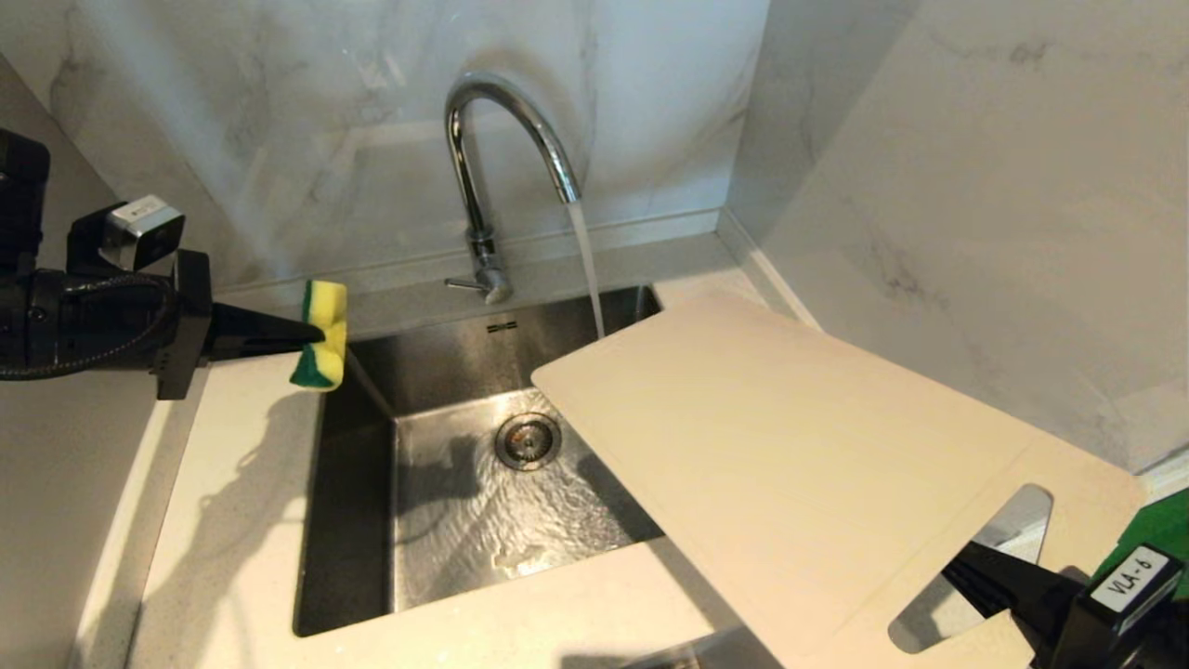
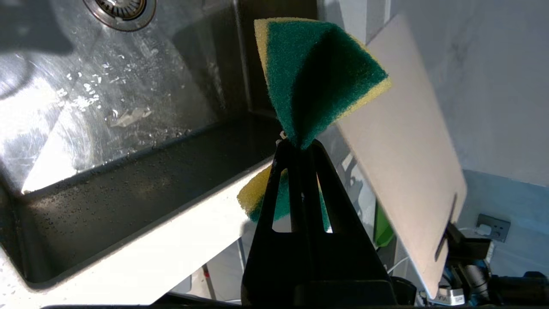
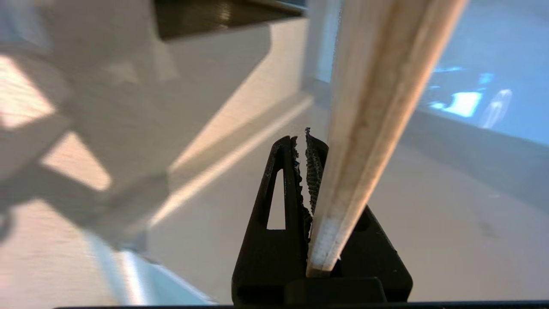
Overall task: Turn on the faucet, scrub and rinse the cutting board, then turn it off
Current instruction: Put down the cutting board
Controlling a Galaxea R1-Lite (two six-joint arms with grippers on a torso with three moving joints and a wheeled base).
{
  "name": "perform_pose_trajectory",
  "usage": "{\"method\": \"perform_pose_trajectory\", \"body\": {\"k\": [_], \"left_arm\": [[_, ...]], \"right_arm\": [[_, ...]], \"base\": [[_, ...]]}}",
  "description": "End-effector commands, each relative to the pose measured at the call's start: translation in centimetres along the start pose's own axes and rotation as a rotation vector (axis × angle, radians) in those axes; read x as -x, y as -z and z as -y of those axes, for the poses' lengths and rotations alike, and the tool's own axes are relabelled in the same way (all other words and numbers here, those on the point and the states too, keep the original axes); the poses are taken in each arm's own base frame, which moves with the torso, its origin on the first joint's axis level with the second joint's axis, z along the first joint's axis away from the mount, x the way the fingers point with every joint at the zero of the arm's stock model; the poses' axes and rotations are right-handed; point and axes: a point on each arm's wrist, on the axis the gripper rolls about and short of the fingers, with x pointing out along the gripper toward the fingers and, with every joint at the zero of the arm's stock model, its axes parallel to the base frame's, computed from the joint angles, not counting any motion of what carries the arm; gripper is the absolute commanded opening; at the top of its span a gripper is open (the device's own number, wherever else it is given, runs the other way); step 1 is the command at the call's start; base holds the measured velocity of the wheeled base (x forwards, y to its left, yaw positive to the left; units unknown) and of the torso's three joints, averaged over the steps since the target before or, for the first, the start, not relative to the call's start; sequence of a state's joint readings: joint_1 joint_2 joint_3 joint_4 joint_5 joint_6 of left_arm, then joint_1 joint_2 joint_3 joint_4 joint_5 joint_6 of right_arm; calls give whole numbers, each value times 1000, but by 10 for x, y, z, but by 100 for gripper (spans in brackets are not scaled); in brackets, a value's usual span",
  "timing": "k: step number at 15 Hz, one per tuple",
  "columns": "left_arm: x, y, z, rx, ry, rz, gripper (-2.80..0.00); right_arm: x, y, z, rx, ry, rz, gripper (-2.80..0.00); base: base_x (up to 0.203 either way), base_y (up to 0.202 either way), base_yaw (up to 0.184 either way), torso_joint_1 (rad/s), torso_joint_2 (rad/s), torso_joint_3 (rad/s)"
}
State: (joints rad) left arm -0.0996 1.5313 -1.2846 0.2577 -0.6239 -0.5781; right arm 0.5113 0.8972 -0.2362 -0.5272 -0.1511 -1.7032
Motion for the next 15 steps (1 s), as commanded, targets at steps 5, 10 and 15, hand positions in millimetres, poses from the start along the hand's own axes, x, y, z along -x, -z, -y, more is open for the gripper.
{"method": "perform_pose_trajectory", "body": {"k": [5, 10, 15], "left_arm": [[-6, -4, -2, 14, -4, -16, -280], [-14, -6, -7, 21, -9, -26, -280], [-17, -12, -6, 16, -3, -21, -280]], "right_arm": [[-5, -2, -13, -68, -73, -34, -280], [-9, -2, -17, -59, -112, -85, -280], [-14, -2, -20, -52, -141, -110, -280]], "base": [[0, 0, 0, 0, 0, 0], [0, 0, 0, 0, 0, 0], [0, 0, 0, 0, 0, 0]]}}
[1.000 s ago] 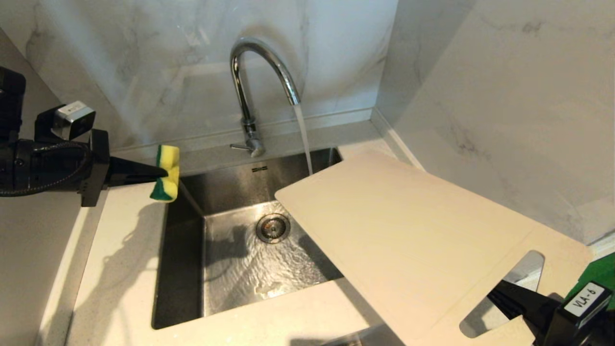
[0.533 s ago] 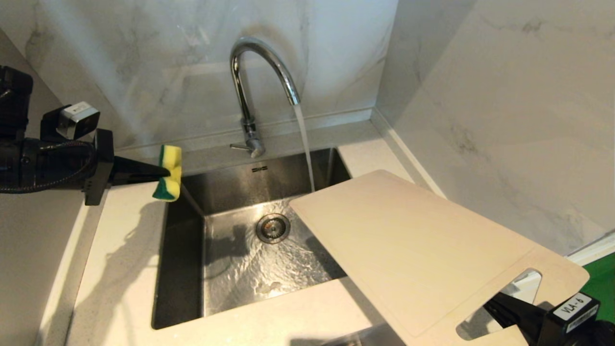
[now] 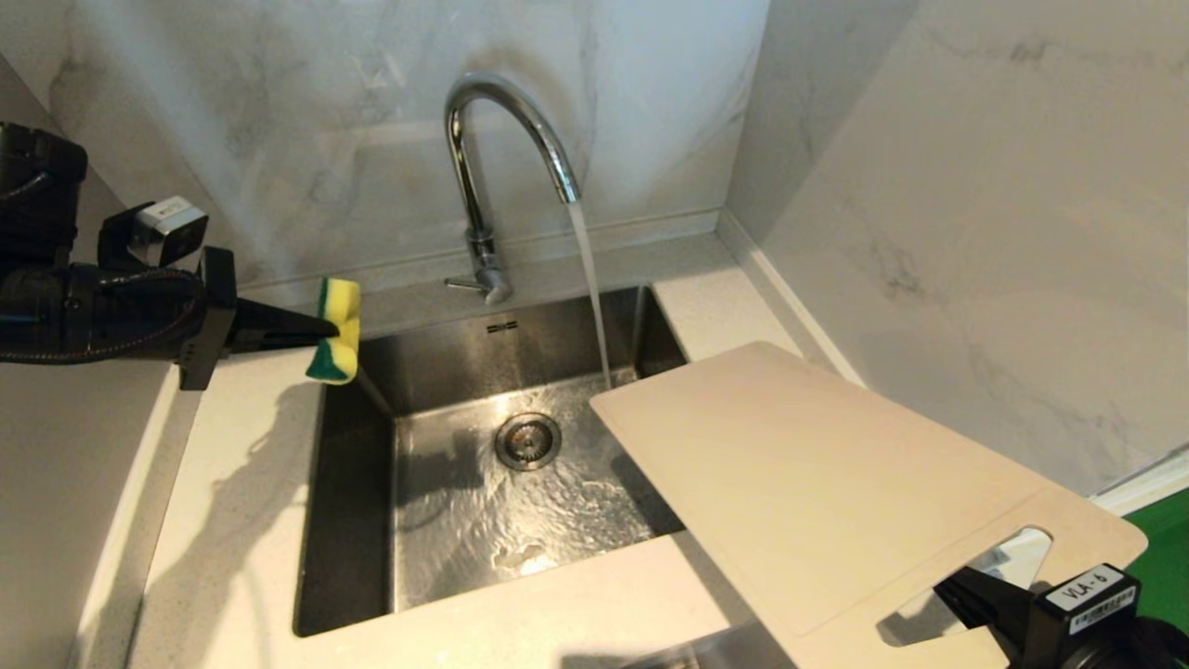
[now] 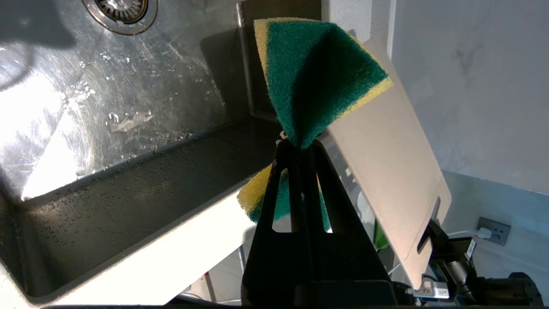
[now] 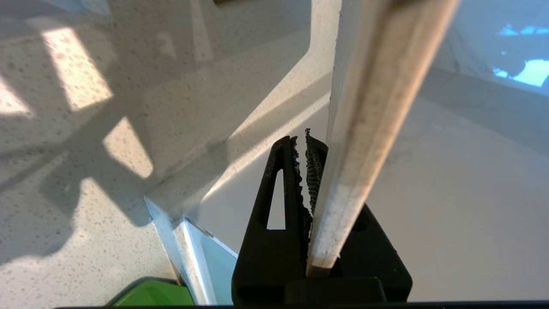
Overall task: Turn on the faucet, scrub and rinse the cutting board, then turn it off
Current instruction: Put down the cutting board
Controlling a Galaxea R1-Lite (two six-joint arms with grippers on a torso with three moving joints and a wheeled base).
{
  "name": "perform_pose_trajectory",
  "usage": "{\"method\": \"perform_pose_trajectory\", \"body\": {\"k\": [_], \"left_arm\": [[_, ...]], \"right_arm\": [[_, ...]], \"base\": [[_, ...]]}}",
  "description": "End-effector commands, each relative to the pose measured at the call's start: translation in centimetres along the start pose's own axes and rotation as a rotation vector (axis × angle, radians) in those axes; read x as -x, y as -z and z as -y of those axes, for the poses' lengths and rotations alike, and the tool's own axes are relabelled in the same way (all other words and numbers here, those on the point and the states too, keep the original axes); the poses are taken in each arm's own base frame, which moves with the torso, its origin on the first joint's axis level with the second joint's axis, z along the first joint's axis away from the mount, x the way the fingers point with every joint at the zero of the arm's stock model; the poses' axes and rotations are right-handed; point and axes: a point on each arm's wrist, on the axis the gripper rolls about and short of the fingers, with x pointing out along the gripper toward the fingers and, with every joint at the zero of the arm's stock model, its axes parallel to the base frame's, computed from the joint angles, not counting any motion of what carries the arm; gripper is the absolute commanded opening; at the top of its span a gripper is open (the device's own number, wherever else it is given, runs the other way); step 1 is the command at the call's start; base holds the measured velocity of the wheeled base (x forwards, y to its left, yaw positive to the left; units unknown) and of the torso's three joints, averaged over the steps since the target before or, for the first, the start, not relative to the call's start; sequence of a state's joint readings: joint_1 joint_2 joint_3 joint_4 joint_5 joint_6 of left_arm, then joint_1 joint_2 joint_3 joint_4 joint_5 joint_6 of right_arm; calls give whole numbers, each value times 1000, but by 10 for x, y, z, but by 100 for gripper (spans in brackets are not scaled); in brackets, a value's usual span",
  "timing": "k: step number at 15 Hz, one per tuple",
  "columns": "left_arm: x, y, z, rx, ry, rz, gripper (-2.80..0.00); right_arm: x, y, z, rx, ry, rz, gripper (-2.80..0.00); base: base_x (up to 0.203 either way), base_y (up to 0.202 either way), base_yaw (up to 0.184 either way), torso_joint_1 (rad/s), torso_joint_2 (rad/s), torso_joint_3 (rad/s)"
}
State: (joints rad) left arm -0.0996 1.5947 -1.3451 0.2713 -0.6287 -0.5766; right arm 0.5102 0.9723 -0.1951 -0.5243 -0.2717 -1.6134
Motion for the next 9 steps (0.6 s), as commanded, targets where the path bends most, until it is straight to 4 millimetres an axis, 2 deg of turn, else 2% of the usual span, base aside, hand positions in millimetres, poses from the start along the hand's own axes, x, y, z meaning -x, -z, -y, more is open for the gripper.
{"method": "perform_pose_trajectory", "body": {"k": [1, 9], "left_arm": [[-5, -1, -3, 12, -4, -12, -280], [-10, -6, -5, 12, -4, -12, -280]], "right_arm": [[-4, -1, -1, 15, -19, -1, -280], [-6, -1, -10, 25, -73, -46, -280]], "base": [[0, 0, 0, 0, 0, 0], [0, 0, 0, 0, 0, 0]]}}
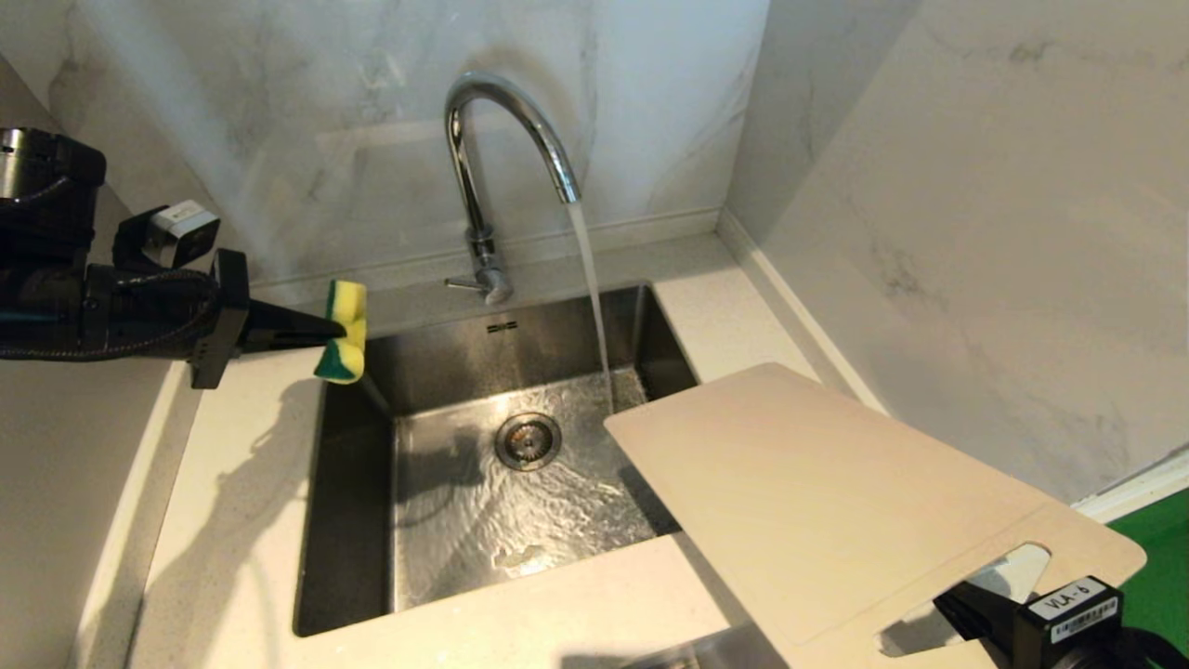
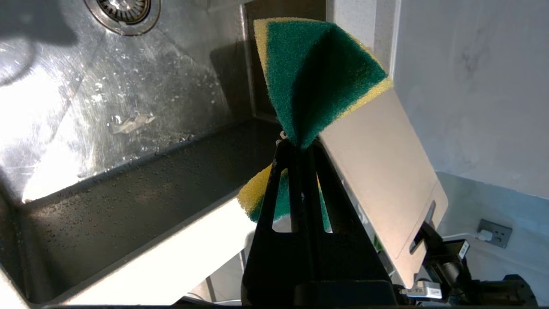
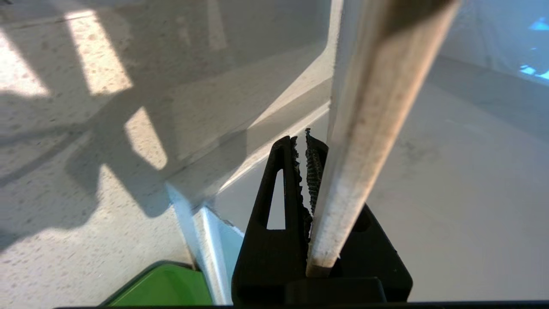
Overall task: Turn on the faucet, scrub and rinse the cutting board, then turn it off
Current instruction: Put down the cutting board
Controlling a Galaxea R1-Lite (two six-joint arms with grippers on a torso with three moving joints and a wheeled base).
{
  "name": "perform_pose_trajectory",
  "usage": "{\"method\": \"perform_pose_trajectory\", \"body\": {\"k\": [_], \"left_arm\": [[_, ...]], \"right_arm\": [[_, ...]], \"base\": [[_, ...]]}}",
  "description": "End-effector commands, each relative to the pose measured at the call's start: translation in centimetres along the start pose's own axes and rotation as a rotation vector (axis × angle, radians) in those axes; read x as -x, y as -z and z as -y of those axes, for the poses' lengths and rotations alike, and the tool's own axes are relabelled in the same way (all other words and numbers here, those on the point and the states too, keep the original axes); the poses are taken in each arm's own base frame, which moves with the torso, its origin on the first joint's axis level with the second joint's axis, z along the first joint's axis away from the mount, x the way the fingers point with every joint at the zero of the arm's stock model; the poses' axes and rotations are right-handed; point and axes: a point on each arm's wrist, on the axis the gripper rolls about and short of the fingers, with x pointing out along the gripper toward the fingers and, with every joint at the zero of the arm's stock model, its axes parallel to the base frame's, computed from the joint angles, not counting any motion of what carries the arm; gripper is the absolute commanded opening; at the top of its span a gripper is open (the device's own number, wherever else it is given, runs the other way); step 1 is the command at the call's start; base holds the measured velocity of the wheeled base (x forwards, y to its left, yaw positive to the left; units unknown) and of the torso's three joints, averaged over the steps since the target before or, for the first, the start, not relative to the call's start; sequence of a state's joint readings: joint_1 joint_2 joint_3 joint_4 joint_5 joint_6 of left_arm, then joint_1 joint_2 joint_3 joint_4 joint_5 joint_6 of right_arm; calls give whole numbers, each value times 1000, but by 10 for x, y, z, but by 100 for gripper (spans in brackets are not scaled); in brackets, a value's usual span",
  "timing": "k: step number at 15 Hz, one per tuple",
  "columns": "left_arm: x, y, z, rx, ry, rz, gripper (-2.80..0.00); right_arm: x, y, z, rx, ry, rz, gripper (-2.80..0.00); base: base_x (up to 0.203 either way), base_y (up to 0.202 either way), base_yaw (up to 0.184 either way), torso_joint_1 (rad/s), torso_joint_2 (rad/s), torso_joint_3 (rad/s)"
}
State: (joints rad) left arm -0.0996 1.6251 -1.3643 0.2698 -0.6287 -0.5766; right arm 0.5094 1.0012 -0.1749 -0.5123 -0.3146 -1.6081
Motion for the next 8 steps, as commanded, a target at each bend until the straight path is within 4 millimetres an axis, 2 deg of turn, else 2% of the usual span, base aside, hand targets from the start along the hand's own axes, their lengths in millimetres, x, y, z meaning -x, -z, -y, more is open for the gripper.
{"method": "perform_pose_trajectory", "body": {"k": [1, 8], "left_arm": [[-4, -2, -2, 8, -1, -7, -280], [-7, -3, -3, 9, 0, -10, -280]], "right_arm": [[-3, -1, -1, 15, -19, -9, -280], [-8, -2, 0, 20, -35, -12, -280]], "base": [[0, 0, 0, 0, 0, 0], [0, 0, 0, 0, 0, 0]]}}
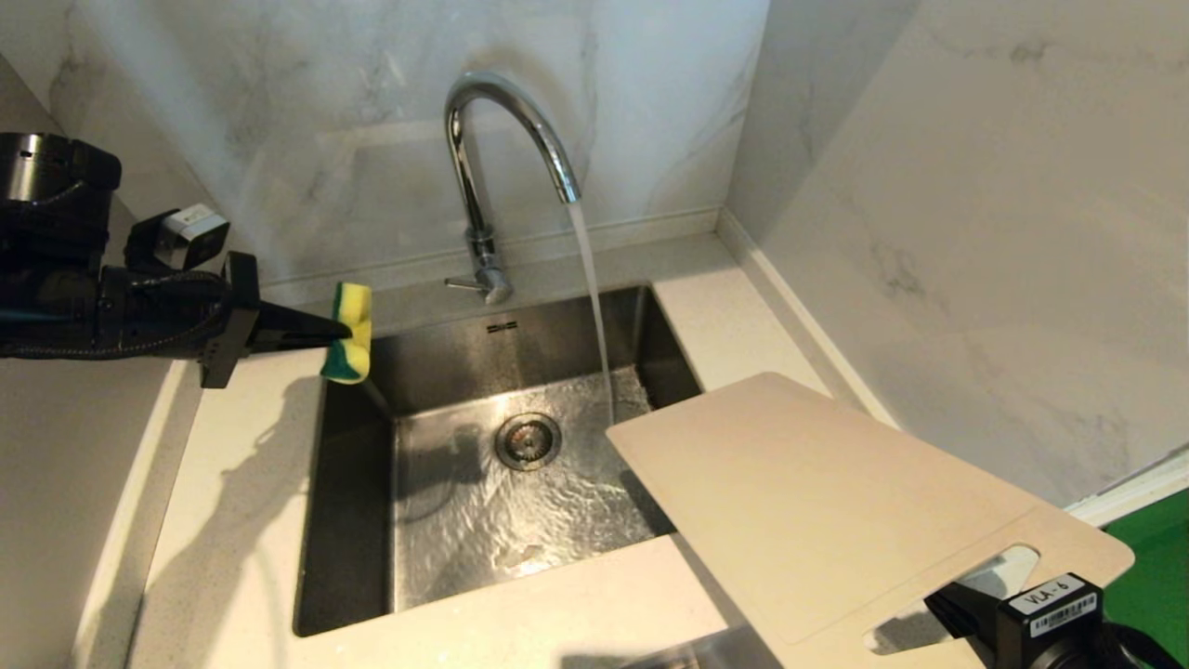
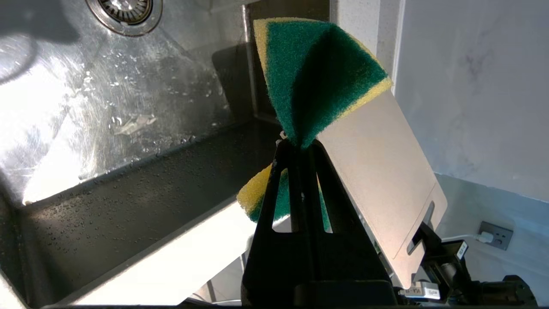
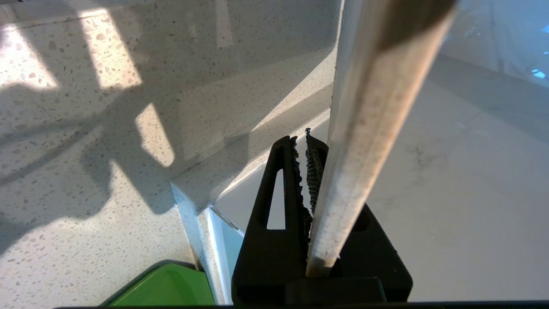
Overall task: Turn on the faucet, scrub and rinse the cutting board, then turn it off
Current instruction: Put down the cutting board
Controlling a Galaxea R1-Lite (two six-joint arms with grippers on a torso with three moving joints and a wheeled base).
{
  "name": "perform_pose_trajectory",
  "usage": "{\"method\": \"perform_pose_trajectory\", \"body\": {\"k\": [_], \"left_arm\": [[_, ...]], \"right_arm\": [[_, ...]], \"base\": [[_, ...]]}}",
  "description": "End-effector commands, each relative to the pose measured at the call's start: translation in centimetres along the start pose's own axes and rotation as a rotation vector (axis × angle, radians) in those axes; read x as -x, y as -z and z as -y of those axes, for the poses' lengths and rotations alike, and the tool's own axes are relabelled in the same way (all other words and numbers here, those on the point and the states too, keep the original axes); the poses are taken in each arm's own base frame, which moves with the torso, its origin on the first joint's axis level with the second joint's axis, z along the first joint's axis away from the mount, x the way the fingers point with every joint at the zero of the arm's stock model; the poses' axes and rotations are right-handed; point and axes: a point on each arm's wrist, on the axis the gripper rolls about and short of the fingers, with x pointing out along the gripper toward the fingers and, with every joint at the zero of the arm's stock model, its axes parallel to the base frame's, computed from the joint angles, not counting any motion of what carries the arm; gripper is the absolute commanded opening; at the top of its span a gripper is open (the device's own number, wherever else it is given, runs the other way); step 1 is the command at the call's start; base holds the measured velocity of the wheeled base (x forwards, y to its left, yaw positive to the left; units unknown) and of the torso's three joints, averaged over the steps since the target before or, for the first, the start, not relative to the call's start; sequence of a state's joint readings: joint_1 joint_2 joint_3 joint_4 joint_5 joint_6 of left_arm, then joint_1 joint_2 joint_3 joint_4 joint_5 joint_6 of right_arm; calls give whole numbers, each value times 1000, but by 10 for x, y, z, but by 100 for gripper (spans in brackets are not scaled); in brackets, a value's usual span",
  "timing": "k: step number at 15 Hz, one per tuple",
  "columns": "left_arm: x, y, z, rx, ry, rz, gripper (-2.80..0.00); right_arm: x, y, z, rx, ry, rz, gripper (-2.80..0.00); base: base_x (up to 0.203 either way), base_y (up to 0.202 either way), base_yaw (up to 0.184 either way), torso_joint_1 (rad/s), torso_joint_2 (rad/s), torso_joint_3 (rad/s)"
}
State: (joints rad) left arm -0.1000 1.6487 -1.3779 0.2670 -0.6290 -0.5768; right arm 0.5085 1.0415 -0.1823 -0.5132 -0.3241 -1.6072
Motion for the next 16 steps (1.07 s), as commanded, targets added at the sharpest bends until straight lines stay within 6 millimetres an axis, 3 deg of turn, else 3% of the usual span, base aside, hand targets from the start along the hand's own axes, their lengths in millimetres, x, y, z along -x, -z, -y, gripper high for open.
{"method": "perform_pose_trajectory", "body": {"k": [1, 10, 16], "left_arm": [[-1, 0, 1, 4, 4, -5, -280], [-1, -1, 2, 5, 5, -2, -280], [-9, -8, -2, 5, 7, 3, -280]], "right_arm": [[-2, 1, 0, 7, -6, -13, -280], [-11, 1, 1, 10, -41, -35, -280], [-27, -6, 0, 24, -112, 54, -280]], "base": [[0, 0, 0, 0, 0, 0], [0, 0, 0, 0, 0, 0], [0, 0, 0, 0, 0, 0]]}}
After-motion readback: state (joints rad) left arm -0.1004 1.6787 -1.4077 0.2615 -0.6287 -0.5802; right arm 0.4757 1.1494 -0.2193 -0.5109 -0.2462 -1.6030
